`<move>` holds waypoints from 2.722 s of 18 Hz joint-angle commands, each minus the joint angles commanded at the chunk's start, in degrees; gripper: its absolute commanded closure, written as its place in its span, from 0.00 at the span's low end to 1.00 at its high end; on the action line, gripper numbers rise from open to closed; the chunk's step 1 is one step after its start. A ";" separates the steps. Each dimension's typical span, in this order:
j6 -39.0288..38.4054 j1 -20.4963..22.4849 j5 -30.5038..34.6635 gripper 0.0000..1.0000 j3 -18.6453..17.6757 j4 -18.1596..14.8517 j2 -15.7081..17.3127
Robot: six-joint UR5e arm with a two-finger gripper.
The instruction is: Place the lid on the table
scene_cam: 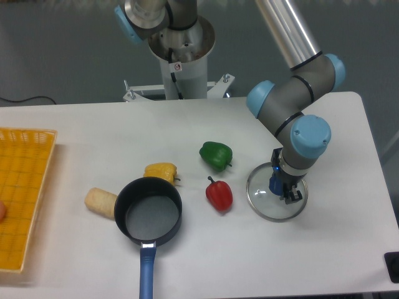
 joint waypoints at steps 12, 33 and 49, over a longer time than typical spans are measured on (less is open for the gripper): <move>-0.09 -0.09 0.00 0.39 -0.35 0.09 0.00; 0.00 0.00 0.00 0.01 -0.26 0.00 0.26; -3.87 0.97 1.49 0.00 -0.36 -4.11 10.20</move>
